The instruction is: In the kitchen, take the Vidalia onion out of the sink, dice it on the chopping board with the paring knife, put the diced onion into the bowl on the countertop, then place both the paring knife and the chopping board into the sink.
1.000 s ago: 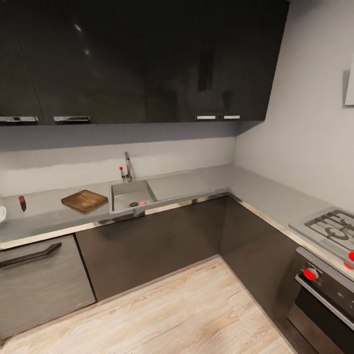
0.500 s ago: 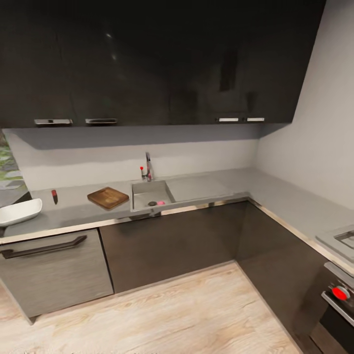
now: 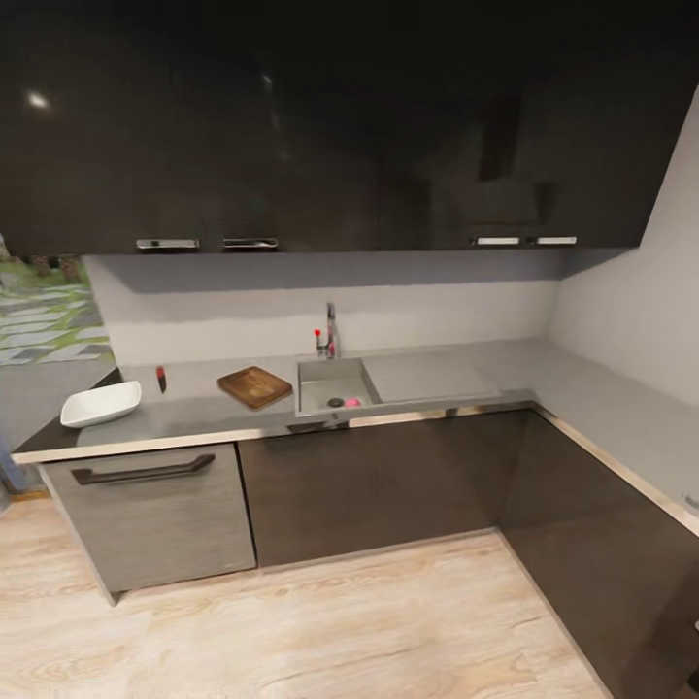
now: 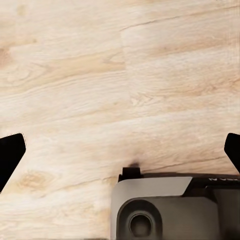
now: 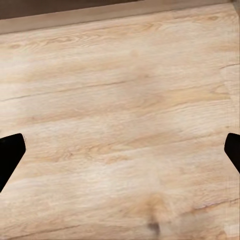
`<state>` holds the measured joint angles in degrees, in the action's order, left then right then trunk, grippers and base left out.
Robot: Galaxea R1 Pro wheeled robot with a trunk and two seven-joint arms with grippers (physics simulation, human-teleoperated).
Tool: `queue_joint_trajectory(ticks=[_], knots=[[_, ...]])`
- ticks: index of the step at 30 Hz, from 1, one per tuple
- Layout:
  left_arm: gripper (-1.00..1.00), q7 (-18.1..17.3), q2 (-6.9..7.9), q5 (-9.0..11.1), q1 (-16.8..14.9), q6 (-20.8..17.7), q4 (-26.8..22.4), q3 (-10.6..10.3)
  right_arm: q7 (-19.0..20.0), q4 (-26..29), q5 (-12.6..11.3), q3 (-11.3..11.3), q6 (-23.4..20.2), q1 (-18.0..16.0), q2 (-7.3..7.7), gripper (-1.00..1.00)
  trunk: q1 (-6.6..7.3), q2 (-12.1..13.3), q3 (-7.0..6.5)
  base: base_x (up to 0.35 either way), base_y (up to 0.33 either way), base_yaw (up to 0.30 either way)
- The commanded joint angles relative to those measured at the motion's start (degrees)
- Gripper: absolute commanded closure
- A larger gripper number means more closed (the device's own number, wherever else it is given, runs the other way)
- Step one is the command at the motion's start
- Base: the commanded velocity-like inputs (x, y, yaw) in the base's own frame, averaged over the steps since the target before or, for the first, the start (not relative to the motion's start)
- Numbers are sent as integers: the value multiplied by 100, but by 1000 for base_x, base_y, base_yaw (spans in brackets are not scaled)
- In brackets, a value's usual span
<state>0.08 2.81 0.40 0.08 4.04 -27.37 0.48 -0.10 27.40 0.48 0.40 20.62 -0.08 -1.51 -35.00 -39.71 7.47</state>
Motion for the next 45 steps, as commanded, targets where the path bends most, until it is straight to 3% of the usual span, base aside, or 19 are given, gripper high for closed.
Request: queue_joint_trajectory(ticks=[1, 27, 42, 45], knots=[[-100, 1, 0, 4, 1, 9, -5, 5, -1, 2, 3, 4, 12, -1, 1, -100, 21, 35, -11, 0, 0, 255], [-100, 1, 0, 4, 1, 9, -3, 5, 0, 2, 3, 4, 16, -1, 4, -100, 592, 1078, -478, 0, 0, 250], [-100, 1, -3, 4, 1, 9, -5, 5, 1, 2, -3, 4, 21, -1, 6, -100, 921, 1679, -747, 0, 0, 24], [-100, 1, -6, 3, 1, 9, -2, 5, 1, 2, -3, 4, 21, 0, 5, -100, 921, 1679, -747, 0, 0, 0]])
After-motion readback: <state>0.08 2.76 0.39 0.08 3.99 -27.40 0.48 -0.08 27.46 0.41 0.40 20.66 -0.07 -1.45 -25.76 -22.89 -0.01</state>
